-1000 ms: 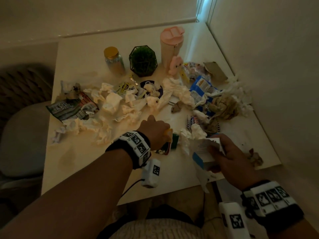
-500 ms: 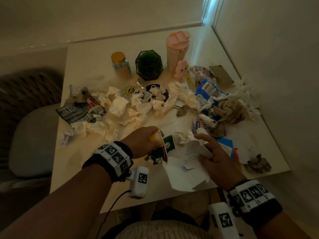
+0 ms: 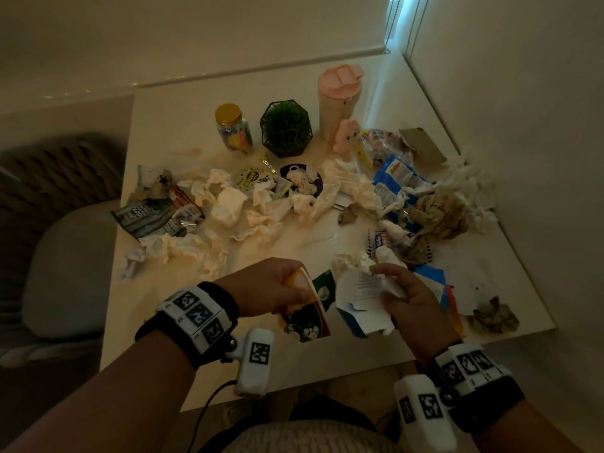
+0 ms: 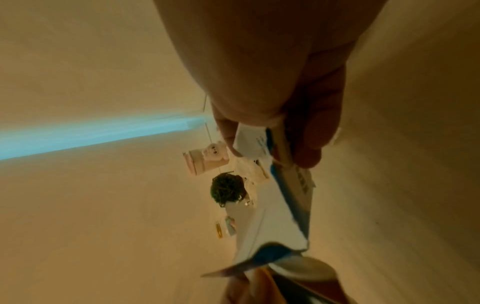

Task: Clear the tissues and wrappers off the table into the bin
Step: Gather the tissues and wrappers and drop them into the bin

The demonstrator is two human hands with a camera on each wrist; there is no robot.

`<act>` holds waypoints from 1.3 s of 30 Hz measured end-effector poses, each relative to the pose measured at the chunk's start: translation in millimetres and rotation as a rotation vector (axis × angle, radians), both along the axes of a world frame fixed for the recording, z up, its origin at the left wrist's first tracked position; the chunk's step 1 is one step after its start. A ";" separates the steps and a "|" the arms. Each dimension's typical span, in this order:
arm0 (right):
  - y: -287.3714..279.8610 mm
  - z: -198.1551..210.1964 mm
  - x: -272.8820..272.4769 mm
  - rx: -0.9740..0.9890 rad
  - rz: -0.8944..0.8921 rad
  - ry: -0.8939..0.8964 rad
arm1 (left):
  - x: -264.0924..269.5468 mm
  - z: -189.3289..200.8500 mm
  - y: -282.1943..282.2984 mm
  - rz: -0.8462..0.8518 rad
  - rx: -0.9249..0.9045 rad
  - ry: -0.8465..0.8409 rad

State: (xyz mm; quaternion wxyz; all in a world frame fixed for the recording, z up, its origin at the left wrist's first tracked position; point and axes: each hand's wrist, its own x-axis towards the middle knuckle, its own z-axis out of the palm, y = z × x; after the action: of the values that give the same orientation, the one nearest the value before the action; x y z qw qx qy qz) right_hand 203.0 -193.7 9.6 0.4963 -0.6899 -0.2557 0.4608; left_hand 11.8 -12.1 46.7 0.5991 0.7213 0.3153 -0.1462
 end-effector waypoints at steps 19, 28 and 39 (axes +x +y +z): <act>8.3 14.6 -26.3 -0.128 0.374 -0.162 | 19.6 -0.2 -16.1 -0.100 0.156 -0.046; -9.5 26.4 -4.4 -0.331 0.370 -0.225 | 32.5 -4.5 5.5 0.088 0.050 -0.073; -32.1 31.6 10.2 -0.403 0.346 -0.472 | 110.2 -27.1 4.0 -0.430 0.449 0.139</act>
State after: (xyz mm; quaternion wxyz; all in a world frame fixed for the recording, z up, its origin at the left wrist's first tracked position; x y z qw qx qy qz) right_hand 213.2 -225.8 41.2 0.1922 -0.8078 -0.3804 0.4072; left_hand 121.9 -8.1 19.6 0.3574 0.8738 0.2202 -0.2453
